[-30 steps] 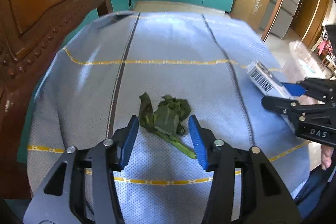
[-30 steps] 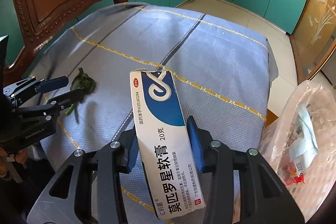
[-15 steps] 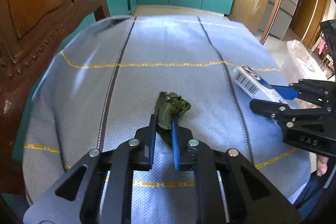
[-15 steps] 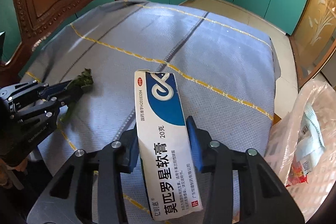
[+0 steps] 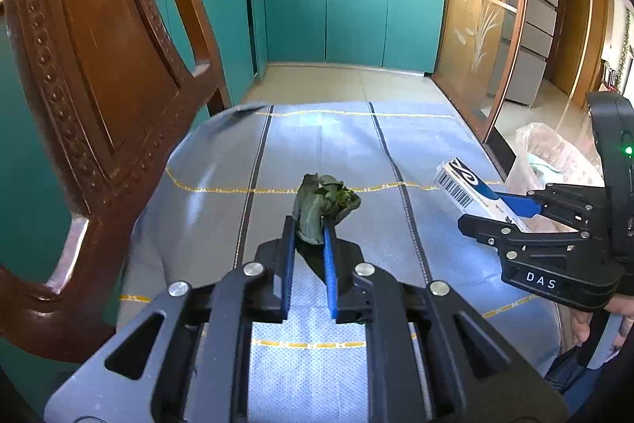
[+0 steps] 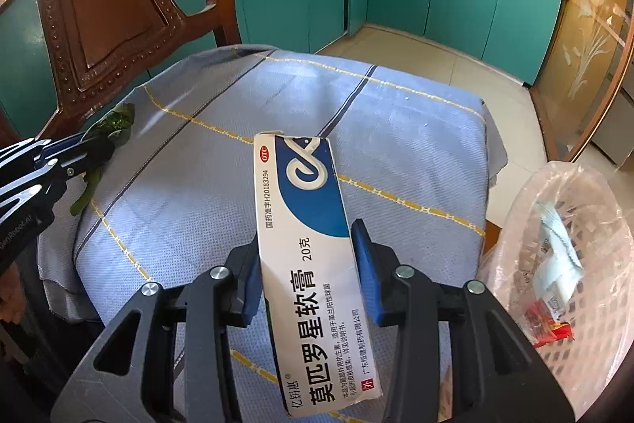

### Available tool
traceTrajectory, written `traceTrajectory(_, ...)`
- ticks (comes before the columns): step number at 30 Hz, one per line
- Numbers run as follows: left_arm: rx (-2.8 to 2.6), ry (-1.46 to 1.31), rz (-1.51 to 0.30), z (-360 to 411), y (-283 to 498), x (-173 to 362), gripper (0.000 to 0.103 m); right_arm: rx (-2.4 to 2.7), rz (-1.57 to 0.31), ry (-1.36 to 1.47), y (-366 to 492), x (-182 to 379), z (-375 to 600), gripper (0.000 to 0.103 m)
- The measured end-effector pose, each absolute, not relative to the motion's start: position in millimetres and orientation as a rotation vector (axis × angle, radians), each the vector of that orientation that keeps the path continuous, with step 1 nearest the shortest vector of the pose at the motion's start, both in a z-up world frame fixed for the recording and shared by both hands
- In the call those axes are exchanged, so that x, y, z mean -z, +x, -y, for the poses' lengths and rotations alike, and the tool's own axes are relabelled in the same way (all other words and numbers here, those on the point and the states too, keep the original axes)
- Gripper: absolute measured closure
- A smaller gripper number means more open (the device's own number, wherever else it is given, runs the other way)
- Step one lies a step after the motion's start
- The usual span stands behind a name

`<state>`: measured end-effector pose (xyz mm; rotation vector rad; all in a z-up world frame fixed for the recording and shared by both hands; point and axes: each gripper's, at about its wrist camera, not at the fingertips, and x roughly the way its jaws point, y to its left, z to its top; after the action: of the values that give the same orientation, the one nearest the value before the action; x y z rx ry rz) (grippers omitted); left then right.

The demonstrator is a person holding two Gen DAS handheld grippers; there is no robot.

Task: Collect trash
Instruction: 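Carry the box and green scraps over the basket and open both tools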

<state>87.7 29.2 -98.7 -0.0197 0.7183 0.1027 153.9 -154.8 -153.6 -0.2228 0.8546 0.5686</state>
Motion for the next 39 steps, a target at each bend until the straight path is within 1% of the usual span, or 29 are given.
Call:
traceTrajectory(10, -0.087, 0.021, -0.66, -10, 76, 76, 0.089, -0.508, -0.753, -0.155, 147, 123, 187, 0.062)
traceTrajectory(21, -0.003, 0.024, -0.609, 24, 72, 47, 0.089, -0.354, -0.633, -0.007, 144, 85, 270, 0.062)
traceTrajectory(32, 0.261, 0.009, -0.57, 103, 95, 23, 0.089, -0.161, -0.605, 0.15, 134, 78, 371, 0.062)
traceTrajectory(36, 0.372, -0.007, -0.583, 139, 113, 27, 0.089, -0.114, -0.631, 0.162, 133, 84, 387, 0.062)
traceTrajectory(39, 0.43, 0.002, -0.621, 170, 127, 40, 0.089, -0.093, -0.647, 0.158, 133, 87, 395, 0.062)
